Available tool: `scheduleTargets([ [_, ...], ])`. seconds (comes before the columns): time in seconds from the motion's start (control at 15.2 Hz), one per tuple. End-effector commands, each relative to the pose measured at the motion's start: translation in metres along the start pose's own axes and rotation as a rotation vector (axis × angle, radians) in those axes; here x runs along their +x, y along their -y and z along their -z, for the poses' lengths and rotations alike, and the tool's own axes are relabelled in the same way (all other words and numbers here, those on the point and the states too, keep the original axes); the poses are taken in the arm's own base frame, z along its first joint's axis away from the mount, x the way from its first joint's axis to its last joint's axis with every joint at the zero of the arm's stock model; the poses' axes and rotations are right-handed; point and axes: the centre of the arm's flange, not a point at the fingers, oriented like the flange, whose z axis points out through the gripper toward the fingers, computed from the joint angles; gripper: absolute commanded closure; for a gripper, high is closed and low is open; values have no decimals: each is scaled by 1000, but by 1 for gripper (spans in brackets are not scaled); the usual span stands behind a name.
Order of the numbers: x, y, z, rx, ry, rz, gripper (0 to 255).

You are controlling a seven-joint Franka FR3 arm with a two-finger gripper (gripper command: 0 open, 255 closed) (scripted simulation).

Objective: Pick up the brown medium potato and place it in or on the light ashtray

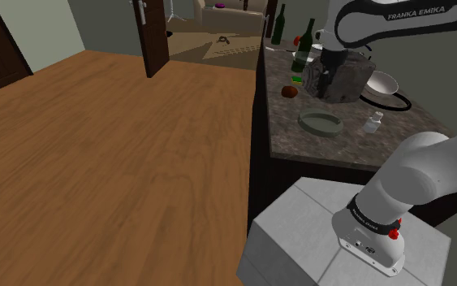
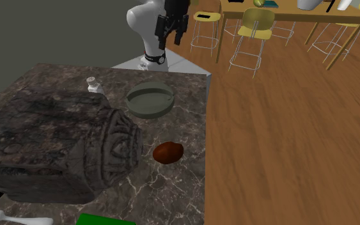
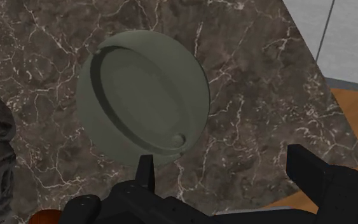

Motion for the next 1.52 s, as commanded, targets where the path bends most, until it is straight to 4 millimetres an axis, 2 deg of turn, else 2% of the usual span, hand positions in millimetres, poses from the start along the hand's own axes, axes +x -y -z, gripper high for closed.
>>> scheduleTargets([
  [0.0,10,-17,-15,-16,-10,50,0],
  [0.73,76,-107,-89,-91,-56,305,0],
  [1.45,166,-181,-154,-166,-102,559,0],
])
